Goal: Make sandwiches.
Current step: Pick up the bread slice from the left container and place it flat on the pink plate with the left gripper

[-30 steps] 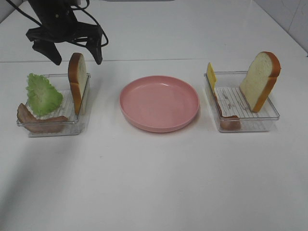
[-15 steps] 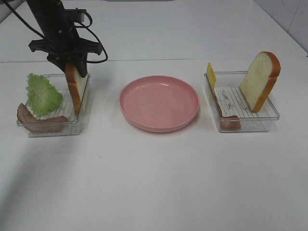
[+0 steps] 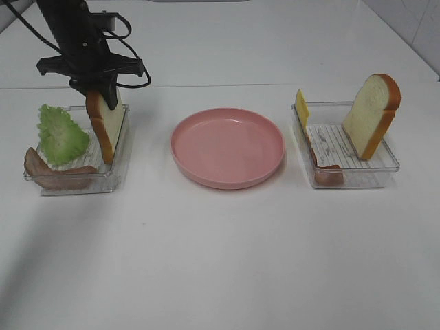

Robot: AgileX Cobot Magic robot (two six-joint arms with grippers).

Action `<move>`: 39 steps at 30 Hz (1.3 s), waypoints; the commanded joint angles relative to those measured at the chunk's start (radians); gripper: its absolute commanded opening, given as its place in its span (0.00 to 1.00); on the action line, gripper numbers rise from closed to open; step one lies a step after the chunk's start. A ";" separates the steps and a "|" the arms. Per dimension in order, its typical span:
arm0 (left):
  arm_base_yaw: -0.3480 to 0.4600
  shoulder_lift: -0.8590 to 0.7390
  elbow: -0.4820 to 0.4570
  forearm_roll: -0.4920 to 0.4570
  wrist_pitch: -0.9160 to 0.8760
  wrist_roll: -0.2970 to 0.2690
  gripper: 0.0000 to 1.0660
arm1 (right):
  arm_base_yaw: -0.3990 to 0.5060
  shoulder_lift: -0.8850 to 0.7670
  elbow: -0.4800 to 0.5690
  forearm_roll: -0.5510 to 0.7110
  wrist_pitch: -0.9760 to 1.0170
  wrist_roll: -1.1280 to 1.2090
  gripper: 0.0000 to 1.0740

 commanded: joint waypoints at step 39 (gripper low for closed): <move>-0.226 0.100 -0.006 -0.550 -0.303 0.042 0.00 | 0.001 -0.022 0.000 -0.004 -0.005 0.003 0.92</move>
